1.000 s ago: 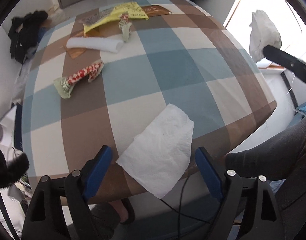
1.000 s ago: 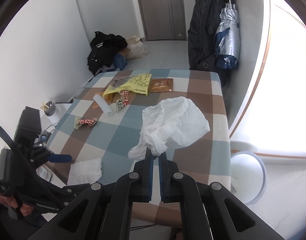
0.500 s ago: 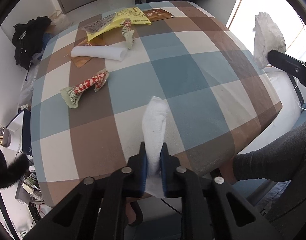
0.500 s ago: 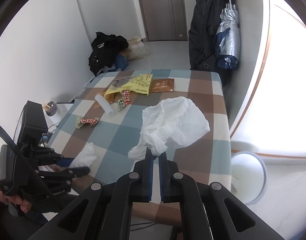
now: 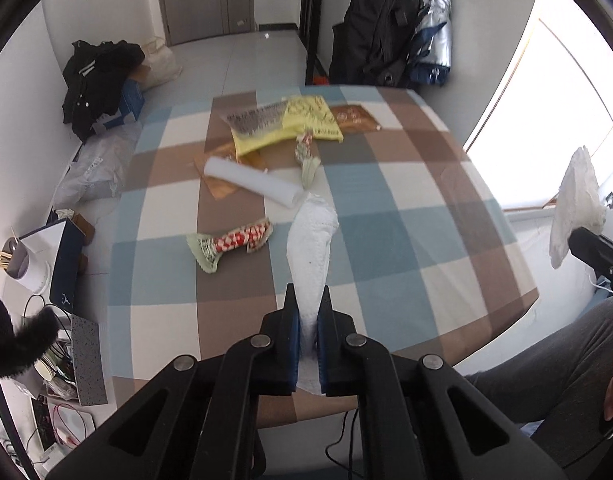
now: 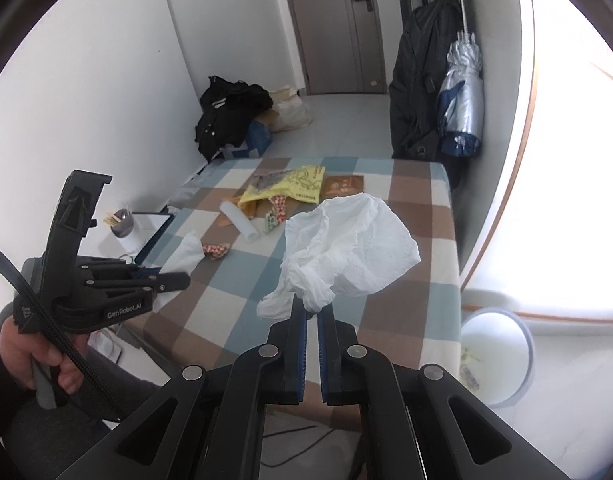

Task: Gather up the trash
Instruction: 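Carry both white tissues with both grippers over the white bin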

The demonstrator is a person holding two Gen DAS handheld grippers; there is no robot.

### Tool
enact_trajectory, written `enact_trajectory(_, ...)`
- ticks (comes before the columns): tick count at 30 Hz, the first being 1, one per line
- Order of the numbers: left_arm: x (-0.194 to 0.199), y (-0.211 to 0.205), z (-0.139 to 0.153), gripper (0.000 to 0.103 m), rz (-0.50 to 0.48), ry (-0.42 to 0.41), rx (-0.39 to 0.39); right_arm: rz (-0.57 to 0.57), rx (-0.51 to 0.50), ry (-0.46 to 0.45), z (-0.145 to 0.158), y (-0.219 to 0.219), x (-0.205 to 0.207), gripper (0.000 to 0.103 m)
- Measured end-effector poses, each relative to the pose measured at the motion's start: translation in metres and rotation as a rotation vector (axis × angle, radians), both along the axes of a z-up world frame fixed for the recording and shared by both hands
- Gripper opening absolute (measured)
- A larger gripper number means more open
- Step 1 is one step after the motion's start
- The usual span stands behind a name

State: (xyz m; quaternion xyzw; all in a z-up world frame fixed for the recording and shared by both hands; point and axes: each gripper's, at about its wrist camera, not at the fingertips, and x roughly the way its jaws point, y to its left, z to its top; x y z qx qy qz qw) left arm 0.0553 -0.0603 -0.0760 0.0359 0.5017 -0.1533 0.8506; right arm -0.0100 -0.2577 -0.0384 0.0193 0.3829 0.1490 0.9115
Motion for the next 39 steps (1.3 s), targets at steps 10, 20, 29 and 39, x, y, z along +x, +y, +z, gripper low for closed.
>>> enact_trajectory(10, -0.01, -0.046, 0.06, 0.003, -0.081, -0.116, -0.093, -0.055, 0.043, -0.107, 0.051, -0.047, -0.031, 0.004)
enact_trajectory(20, -0.004, -0.13, 0.083, 0.003, -0.24, -0.119, -0.16, -0.19, 0.041, -0.135, 0.064, -0.128, -0.042, 0.004)
enact_trajectory(29, 0.013, -0.229, 0.065, 0.003, -0.393, -0.019, -0.18, -0.336, 0.072, -0.087, 0.032, -0.21, -0.037, 0.004)
enact_trajectory(39, 0.035, -0.308, 0.003, 0.003, -0.487, 0.207, -0.187, -0.462, 0.135, 0.098, -0.058, -0.27, -0.011, 0.004)
